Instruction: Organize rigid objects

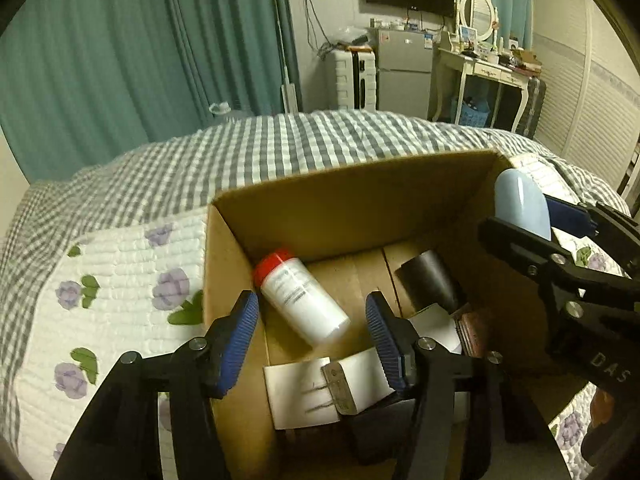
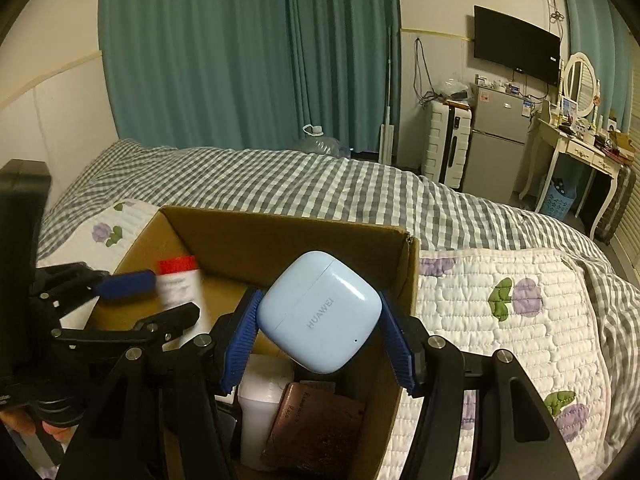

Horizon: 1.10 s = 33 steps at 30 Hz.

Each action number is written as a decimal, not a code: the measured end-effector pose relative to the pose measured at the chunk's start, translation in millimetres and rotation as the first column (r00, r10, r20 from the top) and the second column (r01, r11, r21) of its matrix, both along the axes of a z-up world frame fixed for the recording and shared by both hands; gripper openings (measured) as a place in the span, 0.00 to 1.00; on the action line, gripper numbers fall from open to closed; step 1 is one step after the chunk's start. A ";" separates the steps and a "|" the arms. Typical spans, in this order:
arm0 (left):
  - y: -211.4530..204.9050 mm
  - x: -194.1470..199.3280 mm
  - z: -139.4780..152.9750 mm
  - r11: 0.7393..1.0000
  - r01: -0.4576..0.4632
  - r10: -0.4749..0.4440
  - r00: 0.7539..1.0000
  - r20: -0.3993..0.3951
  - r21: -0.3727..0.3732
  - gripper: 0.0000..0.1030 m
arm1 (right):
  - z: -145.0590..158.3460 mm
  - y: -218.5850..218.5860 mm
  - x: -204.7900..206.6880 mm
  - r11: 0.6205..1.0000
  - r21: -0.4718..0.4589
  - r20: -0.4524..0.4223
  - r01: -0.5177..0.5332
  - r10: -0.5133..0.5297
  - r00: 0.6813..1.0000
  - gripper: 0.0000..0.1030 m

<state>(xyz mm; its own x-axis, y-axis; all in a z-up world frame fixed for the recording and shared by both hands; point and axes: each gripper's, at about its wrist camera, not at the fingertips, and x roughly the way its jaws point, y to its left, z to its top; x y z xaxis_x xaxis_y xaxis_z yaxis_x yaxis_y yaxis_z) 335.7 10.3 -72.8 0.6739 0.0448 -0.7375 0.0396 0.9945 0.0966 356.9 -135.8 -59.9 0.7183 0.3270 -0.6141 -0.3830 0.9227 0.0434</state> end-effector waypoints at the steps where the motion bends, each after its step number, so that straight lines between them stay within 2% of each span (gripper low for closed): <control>1: 0.1 -0.8 1.6 1.000 -0.003 0.003 1.000 0.003 0.004 0.58 | 0.3 0.1 0.6 1.000 -0.001 0.001 0.002 -0.002 1.000 0.56; 7: 12.3 -11.4 14.2 0.999 -0.034 0.035 0.997 0.063 -0.021 0.58 | 3.4 5.2 9.8 1.000 -0.004 0.012 0.006 -0.006 1.000 0.57; 10: 17.4 -18.5 20.0 0.998 -0.062 0.063 0.993 0.095 -0.008 0.59 | 4.1 12.9 22.7 1.000 -0.005 0.006 0.000 0.000 1.000 0.57; 13: 22.0 -22.8 23.8 0.998 -0.066 0.068 0.992 0.102 -0.020 0.60 | 7.4 21.9 30.5 0.999 -0.038 -0.009 -0.015 0.015 1.000 0.57; 15: 23.0 -26.1 26.4 0.997 -0.072 0.074 0.991 0.108 -0.026 0.60 | 11.1 20.3 26.9 1.000 -0.011 0.011 -0.013 0.013 1.000 0.71; 16: 23.5 -28.2 27.6 0.997 -0.074 0.077 0.991 0.110 -0.027 0.60 | 15.8 16.5 22.0 1.000 0.009 0.036 0.010 -0.011 0.999 0.83; 18: 23.6 -34.4 32.5 0.997 -0.076 0.079 0.990 0.120 -0.033 0.60 | 22.2 10.2 13.5 0.999 0.028 0.055 0.023 -0.024 0.998 0.84; 24: 17.9 -66.8 63.3 0.998 -0.053 0.059 0.985 0.165 -0.042 0.60 | 63.3 -28.7 -40.1 0.995 0.011 0.111 0.103 -0.104 0.988 0.87; 29: 9.6 -111.7 114.2 0.998 -0.014 0.029 0.967 0.253 -0.061 0.64 | 111.0 -44.3 -95.7 0.990 -0.026 0.186 0.138 -0.131 0.974 0.89; 33: 7.8 -150.6 151.8 0.997 0.006 0.021 0.947 0.320 -0.083 0.66 | 145.3 -49.7 -144.9 0.988 -0.013 0.227 0.154 -0.147 0.963 0.90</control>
<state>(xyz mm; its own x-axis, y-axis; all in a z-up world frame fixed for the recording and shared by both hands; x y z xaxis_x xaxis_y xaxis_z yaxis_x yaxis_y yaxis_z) 185.1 18.0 79.0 0.8748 -0.0009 -0.4845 0.0128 0.9997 0.0212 212.0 -185.5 85.4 0.8783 0.1882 -0.4396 -0.2362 0.9700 -0.0568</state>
